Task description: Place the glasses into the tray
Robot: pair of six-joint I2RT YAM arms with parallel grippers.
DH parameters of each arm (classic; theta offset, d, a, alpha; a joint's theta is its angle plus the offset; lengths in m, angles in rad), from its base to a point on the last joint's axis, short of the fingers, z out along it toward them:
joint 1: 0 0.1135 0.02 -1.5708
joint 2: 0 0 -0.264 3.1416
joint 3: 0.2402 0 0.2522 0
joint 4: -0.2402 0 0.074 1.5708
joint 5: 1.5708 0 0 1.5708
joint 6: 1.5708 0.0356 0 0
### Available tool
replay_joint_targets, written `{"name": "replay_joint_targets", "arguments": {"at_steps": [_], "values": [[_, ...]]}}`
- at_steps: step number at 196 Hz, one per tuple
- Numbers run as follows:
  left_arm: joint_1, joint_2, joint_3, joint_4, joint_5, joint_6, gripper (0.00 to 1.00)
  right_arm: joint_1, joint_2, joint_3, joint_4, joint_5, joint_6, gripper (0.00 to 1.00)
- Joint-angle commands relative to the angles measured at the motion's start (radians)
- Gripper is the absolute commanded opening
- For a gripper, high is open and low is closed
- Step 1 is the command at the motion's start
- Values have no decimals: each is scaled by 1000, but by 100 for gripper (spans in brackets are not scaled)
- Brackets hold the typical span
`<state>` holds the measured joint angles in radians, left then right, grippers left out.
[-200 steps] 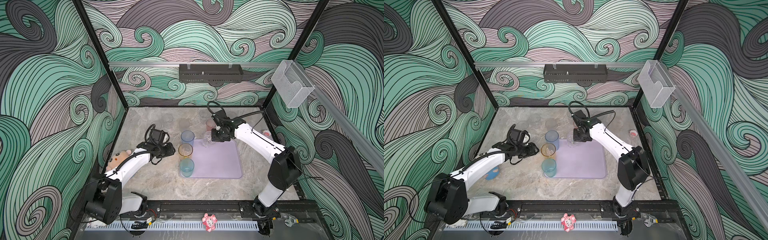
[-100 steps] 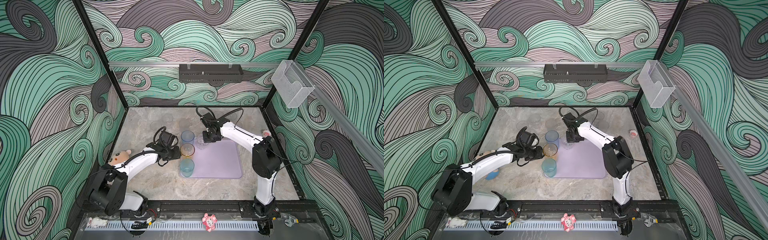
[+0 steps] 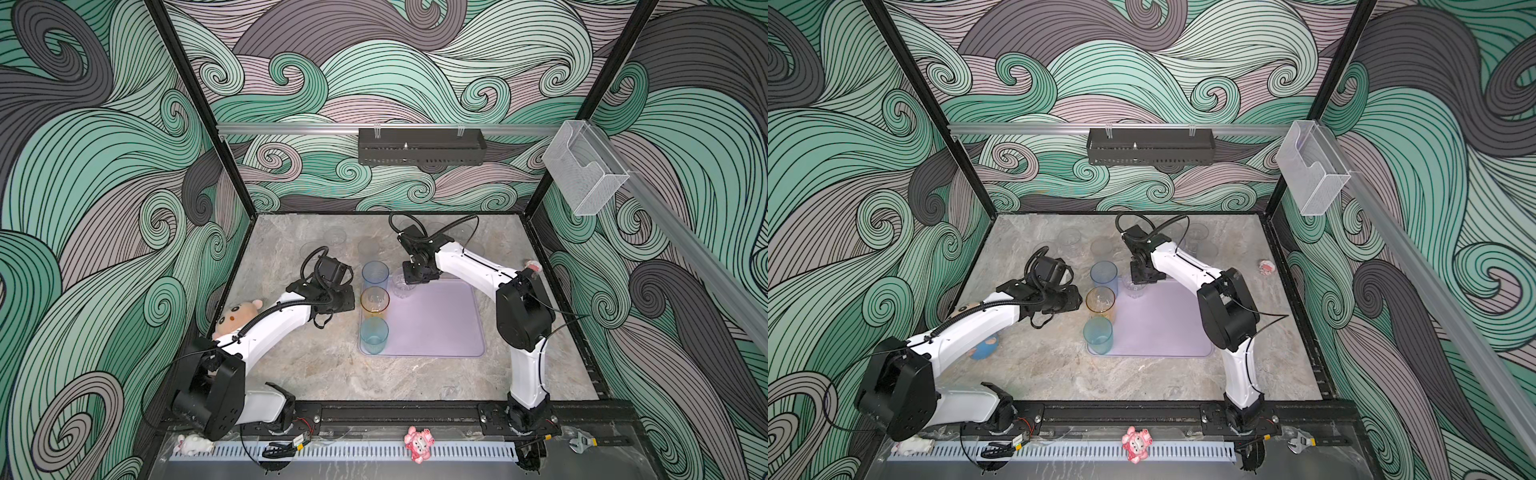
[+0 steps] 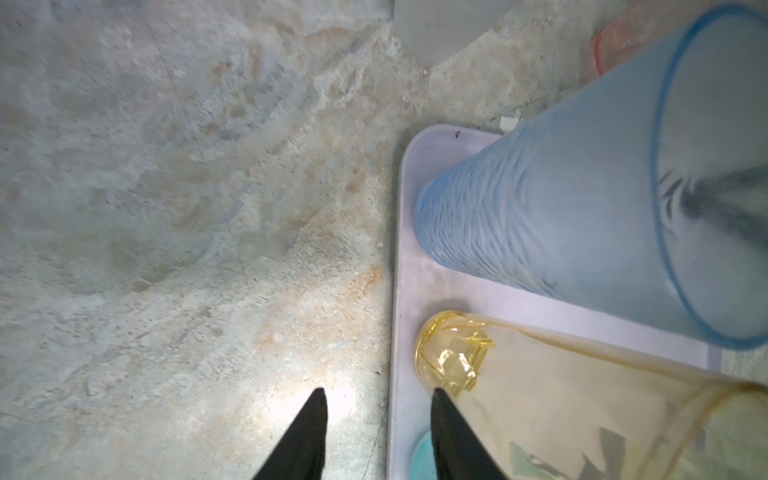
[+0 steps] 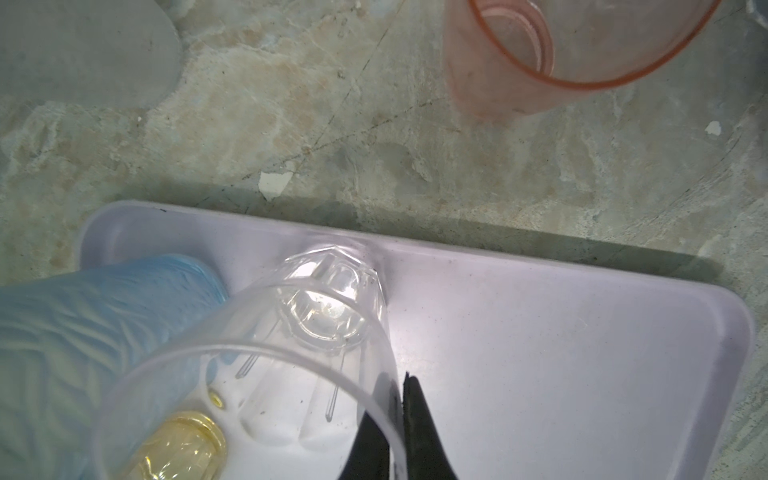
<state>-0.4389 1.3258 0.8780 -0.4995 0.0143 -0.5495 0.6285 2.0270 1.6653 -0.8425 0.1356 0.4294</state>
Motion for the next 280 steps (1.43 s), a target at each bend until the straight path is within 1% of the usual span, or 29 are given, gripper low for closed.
{"name": "replay_joint_targets", "arguments": {"at_steps": [1, 37, 78, 100, 123, 140, 157, 174, 213, 233, 241, 280], "values": [[44, -34, 44, -60, -26, 44, 45, 16, 16, 31, -23, 48, -24, 12], [105, -67, 42, -69, -5, 65, 46, 19, 36, 60, -41, -3, -28, 14], [171, -119, 35, -72, -9, 96, 48, 20, 35, 66, -42, -1, -25, 17], [203, -148, 37, -72, -35, 104, 49, 17, 12, 74, -49, 0, -27, 23], [236, -185, 48, -44, -72, 108, 49, 16, -33, 83, -62, -12, -32, 31], [266, -189, 95, -50, -102, 109, 50, 17, -83, 75, -61, -23, -36, 37], [295, -154, 161, -65, -104, 112, 50, 14, -125, 59, -62, -24, -37, 40], [329, -109, 197, -42, -84, 116, 50, 11, -159, 40, -61, -26, -38, 42], [452, 30, 263, 1, 7, 36, 49, 8, -238, -45, -22, -43, -28, 43], [472, 90, 292, 22, 2, 29, 48, 8, -272, -105, 14, -64, -13, 44], [476, 143, 311, 20, -6, 31, 48, 8, -281, -127, 26, -70, -8, 44], [493, 314, 440, -55, -13, 51, 46, 7, -311, -194, 59, -93, -5, 44]]}}
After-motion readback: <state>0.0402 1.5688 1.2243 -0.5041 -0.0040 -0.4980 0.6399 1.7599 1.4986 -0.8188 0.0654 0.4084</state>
